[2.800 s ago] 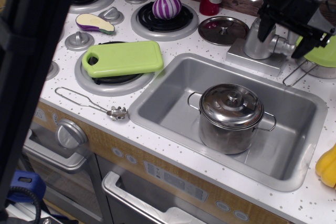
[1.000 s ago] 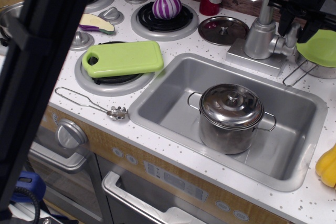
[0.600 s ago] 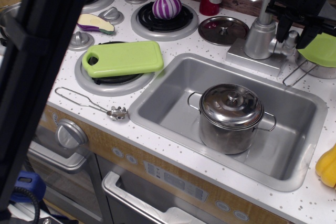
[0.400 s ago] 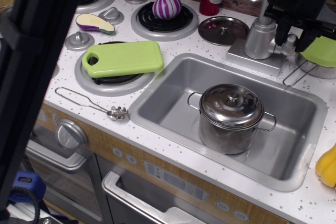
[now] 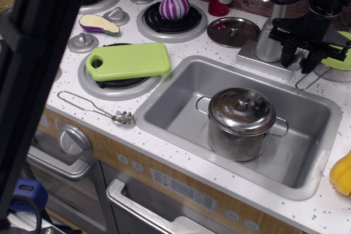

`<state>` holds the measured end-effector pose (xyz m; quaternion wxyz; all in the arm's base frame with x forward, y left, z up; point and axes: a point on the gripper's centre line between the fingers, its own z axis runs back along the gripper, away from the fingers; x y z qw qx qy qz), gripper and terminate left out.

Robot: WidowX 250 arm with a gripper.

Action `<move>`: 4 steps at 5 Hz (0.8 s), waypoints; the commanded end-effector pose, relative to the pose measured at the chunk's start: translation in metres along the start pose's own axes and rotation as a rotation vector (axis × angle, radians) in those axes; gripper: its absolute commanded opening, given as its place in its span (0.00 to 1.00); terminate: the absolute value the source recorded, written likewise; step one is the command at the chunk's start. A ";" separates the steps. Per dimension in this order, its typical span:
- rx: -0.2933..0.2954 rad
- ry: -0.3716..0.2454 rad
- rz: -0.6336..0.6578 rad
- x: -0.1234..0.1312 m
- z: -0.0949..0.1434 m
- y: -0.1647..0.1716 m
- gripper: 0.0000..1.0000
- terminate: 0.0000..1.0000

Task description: Turn lever vertical to front

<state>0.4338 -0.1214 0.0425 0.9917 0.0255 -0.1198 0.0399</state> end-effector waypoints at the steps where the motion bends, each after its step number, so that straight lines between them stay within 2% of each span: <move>1: -0.048 -0.021 -0.019 0.005 0.011 -0.009 0.00 0.00; 2: -0.027 0.003 -0.039 0.007 0.025 -0.005 1.00 0.00; 3: -0.021 0.010 -0.051 0.003 0.037 -0.002 1.00 0.00; 4: -0.025 -0.001 -0.063 -0.005 0.045 -0.001 1.00 1.00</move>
